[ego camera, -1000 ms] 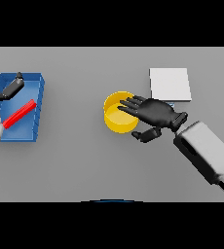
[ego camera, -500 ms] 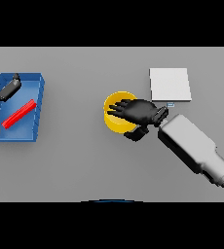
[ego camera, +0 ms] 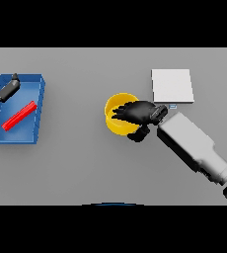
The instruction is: Pick up the red beaker and tilt it to pour out 1 green nut into yellow bowl. Pick up the yellow bowl and place it on the metallic measuring scale.
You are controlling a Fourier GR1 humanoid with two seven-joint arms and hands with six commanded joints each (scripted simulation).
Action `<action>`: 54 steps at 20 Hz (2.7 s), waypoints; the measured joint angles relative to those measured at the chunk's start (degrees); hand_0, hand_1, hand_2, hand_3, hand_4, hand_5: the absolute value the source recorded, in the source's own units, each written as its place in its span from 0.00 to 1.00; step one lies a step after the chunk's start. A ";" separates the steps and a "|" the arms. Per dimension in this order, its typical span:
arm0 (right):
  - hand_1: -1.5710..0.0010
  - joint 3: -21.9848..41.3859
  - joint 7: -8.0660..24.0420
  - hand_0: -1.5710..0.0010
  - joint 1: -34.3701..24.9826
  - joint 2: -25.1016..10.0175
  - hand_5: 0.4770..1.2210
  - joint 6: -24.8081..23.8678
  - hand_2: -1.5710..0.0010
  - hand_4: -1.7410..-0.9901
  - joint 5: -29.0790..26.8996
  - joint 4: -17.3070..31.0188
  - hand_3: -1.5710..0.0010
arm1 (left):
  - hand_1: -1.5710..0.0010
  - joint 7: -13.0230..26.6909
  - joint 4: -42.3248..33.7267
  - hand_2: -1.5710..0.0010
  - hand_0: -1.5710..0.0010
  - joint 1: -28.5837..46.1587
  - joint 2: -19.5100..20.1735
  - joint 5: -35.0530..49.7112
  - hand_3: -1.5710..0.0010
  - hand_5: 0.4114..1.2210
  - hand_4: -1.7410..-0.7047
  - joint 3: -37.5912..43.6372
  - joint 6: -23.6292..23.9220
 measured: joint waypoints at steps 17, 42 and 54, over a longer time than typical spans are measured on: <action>0.03 0.04 0.22 0.03 0.75 -1.24 0.98 3.00 0.17 0.03 -3.52 -1.89 0.11 | 1.00 -0.77 -0.92 1.00 1.00 0.69 0.34 -0.57 1.00 0.34 0.97 -0.51 -0.01; 0.00 -13.96 4.97 0.00 -6.33 -10.44 1.00 -1.33 0.04 0.00 -5.39 1.40 0.25 | 1.00 0.71 -3.19 1.00 1.00 1.35 1.12 -0.22 1.00 0.35 0.97 -0.03 -0.48; 0.00 -16.64 0.96 0.00 -7.27 -9.58 1.00 -11.27 0.11 0.00 -3.22 20.11 0.14 | 1.00 1.34 -2.80 1.00 1.00 0.94 1.37 -0.33 1.00 0.33 0.98 -0.04 -1.16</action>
